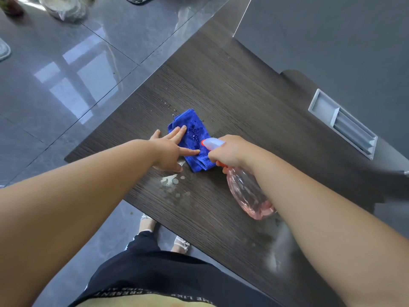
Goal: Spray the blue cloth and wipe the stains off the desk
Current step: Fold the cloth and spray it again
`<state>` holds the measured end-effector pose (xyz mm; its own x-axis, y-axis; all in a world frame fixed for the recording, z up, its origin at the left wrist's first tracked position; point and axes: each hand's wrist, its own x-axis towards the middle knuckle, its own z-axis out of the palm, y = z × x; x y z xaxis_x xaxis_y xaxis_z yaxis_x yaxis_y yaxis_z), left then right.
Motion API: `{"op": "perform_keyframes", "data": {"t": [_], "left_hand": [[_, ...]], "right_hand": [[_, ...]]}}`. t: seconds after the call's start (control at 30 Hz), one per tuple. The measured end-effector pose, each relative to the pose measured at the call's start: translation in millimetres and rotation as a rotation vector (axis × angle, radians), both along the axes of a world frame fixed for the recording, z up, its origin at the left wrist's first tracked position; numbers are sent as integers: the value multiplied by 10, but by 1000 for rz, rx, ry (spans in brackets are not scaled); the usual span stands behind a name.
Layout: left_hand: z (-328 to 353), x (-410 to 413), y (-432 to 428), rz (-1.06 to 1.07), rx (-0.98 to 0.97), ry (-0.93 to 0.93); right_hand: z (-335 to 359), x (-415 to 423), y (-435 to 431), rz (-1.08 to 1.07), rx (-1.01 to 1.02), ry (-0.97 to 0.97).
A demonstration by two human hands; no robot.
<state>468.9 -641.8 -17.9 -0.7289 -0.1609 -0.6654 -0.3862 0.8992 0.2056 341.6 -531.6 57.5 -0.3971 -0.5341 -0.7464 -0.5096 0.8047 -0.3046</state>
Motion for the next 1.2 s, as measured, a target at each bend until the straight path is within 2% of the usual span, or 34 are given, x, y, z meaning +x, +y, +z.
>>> {"op": "perform_keyframes", "data": {"t": [0.13,0.5,0.73,0.87,1.0,1.2], "left_hand": [[1,0,-4,8,11,3],[11,10,13,35,23,34],[26,14,12,40,24,42],[48,-7,5,29,16,25],[85,-38,-24,0,18,-7],[84,-37,-37,-7,36,-23]], "right_hand": [[-43,-37,179,84,25,5],[-98,-117,397,-9,-10,16],[-41,-200,392,-124,-97,-90],[78,-315,324,-170,-241,-118],[238,-555,220,-168,-506,-211],[180,-791,-128,-341,-942,-9]]}}
